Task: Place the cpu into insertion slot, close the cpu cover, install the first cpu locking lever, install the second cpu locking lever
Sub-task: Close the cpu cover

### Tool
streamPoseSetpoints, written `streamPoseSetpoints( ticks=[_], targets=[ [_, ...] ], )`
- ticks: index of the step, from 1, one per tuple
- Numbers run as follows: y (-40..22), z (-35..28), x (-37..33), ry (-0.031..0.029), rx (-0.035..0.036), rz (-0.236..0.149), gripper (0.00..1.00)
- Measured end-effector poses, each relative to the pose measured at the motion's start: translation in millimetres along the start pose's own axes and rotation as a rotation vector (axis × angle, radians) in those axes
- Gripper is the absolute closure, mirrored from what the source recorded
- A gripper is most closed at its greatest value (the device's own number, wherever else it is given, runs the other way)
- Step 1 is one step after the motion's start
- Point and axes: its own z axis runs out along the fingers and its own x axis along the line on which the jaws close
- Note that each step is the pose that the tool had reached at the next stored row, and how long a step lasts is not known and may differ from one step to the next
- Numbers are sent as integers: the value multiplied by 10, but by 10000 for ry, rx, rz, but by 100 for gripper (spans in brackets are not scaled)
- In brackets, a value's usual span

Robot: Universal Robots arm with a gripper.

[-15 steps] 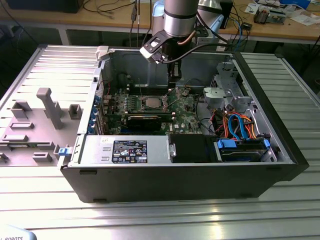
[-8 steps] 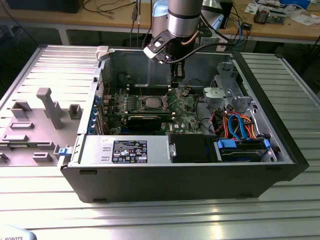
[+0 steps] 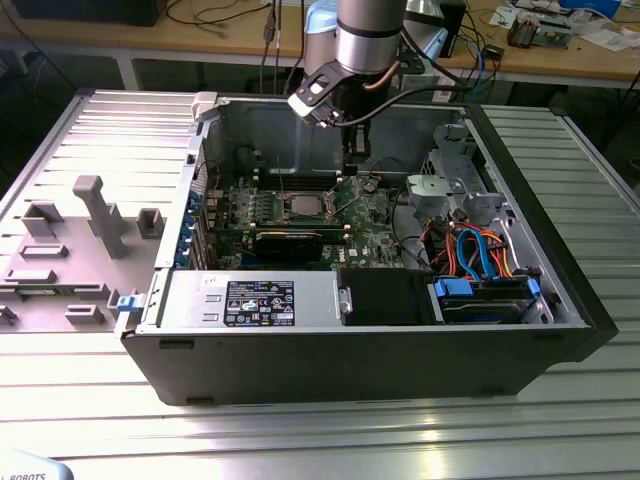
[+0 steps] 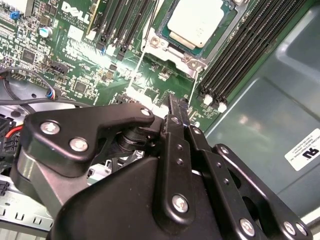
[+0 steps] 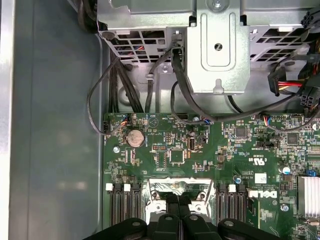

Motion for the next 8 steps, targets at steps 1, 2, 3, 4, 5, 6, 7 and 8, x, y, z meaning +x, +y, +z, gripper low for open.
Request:
streamPoseSetpoints(
  ticks=[1,2,3,4,5,6,7,8],
  targets=[
    [9,1,0,-3,2,2,89],
    [23,2,2,-10,7,3,89],
    [54,5,6,-39,22,2,89],
    [78,8,12,-67,41,0,89],
    [90,12,15,-80,52,1,89],
    [100,15,17,-85,57,2,89],
    [126,24,21,-93,69,2,89],
    [140,28,23,-96,73,2,89]
  ],
)
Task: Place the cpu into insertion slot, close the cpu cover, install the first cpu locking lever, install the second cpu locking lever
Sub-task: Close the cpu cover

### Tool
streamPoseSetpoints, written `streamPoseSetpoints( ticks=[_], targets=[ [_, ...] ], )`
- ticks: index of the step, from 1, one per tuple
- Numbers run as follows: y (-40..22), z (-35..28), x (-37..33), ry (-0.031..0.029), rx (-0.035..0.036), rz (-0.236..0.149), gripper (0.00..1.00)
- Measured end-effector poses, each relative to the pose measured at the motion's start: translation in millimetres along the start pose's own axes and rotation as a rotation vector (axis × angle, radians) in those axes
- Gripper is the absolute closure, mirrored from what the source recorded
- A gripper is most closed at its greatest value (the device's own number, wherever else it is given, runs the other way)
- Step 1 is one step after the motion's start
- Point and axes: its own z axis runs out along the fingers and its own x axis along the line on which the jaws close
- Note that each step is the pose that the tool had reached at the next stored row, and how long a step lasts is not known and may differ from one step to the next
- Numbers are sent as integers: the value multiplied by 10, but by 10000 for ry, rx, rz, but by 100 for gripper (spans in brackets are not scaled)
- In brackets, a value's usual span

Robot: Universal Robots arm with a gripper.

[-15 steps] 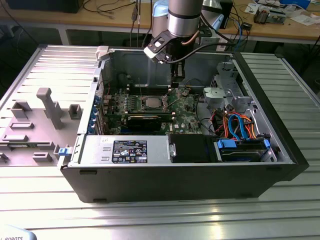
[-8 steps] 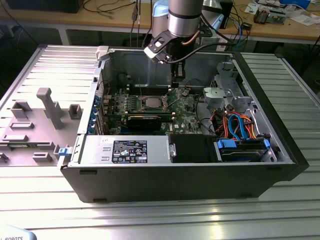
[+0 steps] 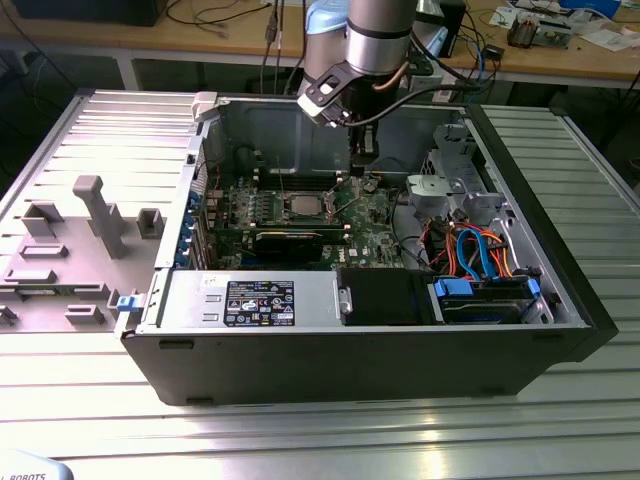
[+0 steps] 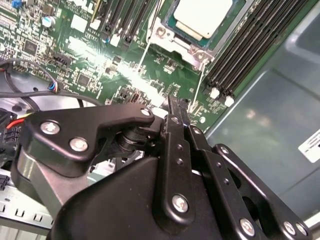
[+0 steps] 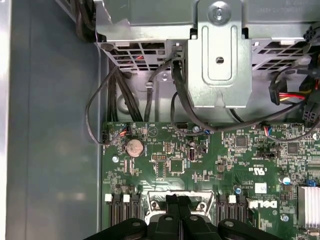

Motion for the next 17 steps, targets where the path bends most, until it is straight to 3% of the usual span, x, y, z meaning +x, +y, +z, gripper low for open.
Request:
streamPoseSetpoints(
  ticks=[5,17],
  targets=[
    [110,29,17,-16,6,-1,89],
    [205,155,33,-36,5,-1,89]
  ],
)
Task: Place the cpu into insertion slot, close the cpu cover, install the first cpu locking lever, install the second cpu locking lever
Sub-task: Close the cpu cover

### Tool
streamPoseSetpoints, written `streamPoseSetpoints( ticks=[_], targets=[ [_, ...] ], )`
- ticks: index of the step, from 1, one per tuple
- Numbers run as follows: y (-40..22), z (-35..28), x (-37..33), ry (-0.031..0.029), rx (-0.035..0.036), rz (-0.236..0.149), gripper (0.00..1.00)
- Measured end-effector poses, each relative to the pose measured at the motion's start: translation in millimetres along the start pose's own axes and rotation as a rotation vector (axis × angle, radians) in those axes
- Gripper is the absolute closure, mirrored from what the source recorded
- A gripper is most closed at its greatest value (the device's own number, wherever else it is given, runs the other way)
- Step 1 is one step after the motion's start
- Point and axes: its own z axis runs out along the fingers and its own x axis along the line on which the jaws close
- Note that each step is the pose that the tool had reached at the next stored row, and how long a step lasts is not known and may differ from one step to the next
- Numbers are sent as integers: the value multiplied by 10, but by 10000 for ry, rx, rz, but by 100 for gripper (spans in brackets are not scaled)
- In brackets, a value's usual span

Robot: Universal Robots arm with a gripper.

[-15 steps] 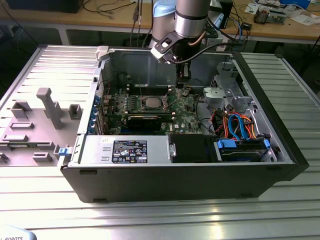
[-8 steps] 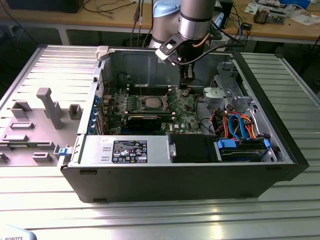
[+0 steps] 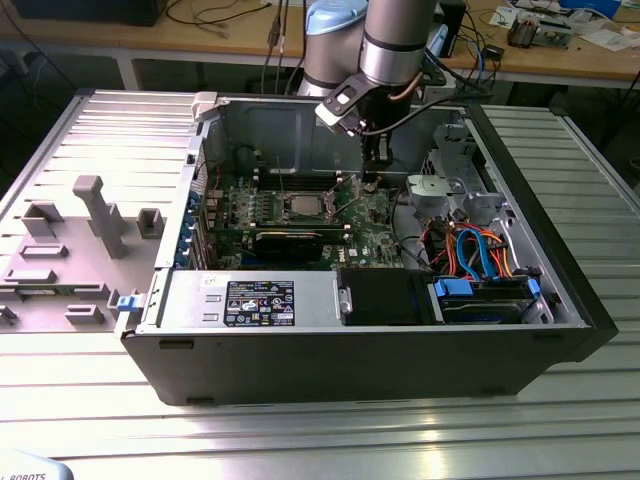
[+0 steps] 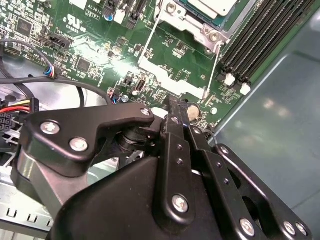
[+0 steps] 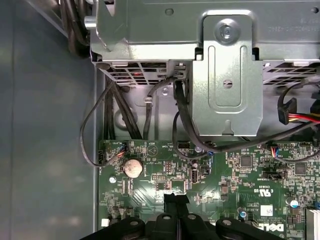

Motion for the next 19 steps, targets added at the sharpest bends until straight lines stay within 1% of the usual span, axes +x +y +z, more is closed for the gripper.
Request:
streamPoseSetpoints(
  ticks=[3,7,19],
  targets=[
    [12,40,-1,-1,0,0,89],
    [20,54,-1,-4,2,0,89],
    [22,55,-1,-8,8,0,89]
  ],
)
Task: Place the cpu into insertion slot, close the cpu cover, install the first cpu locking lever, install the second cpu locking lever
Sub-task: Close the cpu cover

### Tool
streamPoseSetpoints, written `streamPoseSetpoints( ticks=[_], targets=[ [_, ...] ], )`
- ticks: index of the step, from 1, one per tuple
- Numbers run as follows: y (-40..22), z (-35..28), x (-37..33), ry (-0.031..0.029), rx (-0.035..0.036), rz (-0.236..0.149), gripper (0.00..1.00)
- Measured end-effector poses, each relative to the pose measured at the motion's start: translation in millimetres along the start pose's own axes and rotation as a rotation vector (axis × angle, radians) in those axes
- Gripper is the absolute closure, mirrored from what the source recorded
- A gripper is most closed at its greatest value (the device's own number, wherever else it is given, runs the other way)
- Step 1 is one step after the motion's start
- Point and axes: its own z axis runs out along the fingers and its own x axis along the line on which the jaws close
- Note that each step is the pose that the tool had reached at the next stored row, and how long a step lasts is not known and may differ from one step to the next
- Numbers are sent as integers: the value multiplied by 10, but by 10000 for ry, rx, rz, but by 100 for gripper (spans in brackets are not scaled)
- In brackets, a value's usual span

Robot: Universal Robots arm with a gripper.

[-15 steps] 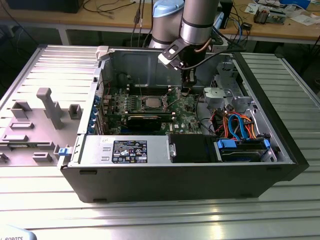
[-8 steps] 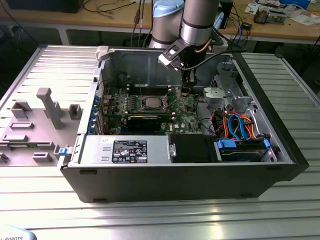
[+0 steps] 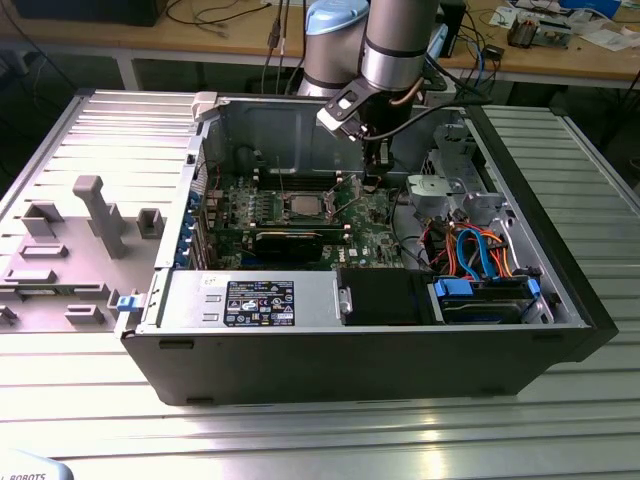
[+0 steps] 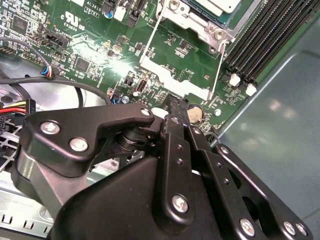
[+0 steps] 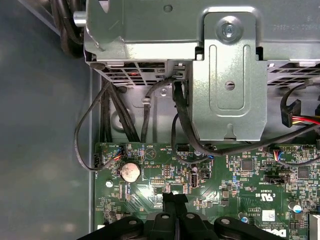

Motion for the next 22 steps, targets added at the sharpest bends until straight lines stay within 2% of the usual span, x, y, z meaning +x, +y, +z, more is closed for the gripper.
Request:
streamPoseSetpoints(
  ticks=[4,5,8,10,19,22],
  targets=[
    [21,44,-8,0,-1,0,89],
    [8,53,-13,1,-1,2,89],
    [-86,67,-24,2,-1,0,89],
    [-110,66,-25,-1,0,0,89],
    [-114,67,-24,0,-1,0,89],
    [-135,67,-24,1,0,0,89]
  ],
)
